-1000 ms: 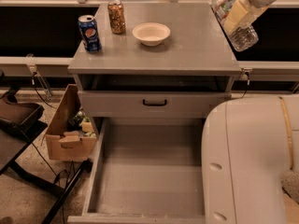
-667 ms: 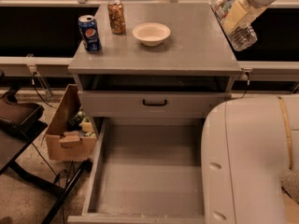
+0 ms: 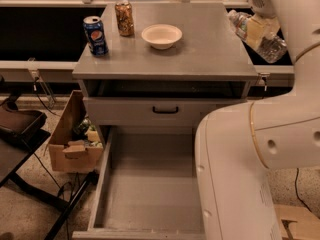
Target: Place water bottle into middle drawer
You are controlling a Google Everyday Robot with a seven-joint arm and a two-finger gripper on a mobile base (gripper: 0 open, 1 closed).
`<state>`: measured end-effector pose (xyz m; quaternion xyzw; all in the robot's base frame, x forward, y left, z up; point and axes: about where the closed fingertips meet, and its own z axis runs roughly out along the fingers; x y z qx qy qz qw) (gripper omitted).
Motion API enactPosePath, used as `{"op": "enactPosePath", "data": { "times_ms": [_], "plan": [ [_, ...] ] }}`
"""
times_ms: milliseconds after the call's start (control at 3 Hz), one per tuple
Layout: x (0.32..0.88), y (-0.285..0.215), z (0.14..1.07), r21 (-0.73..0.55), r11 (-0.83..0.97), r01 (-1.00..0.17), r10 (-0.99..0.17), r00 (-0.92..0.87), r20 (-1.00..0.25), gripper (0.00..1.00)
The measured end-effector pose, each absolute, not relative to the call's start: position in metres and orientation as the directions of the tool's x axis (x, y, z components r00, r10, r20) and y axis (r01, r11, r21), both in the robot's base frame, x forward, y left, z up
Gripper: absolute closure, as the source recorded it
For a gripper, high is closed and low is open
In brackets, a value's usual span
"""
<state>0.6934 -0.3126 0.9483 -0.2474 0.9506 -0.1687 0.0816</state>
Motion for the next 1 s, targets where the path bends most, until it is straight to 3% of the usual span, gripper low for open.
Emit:
{"op": "enactPosePath", "data": {
  "times_ms": [667, 1000],
  "plan": [
    [0.659, -0.423, 0.918, -0.588, 0.696, -0.413, -0.393, -0.904, 0.17, 1.0],
    [0.622, -0.458, 0.91, -0.625, 0.668, -0.404, -0.358, -0.911, 0.206, 1.0]
  ]
}}
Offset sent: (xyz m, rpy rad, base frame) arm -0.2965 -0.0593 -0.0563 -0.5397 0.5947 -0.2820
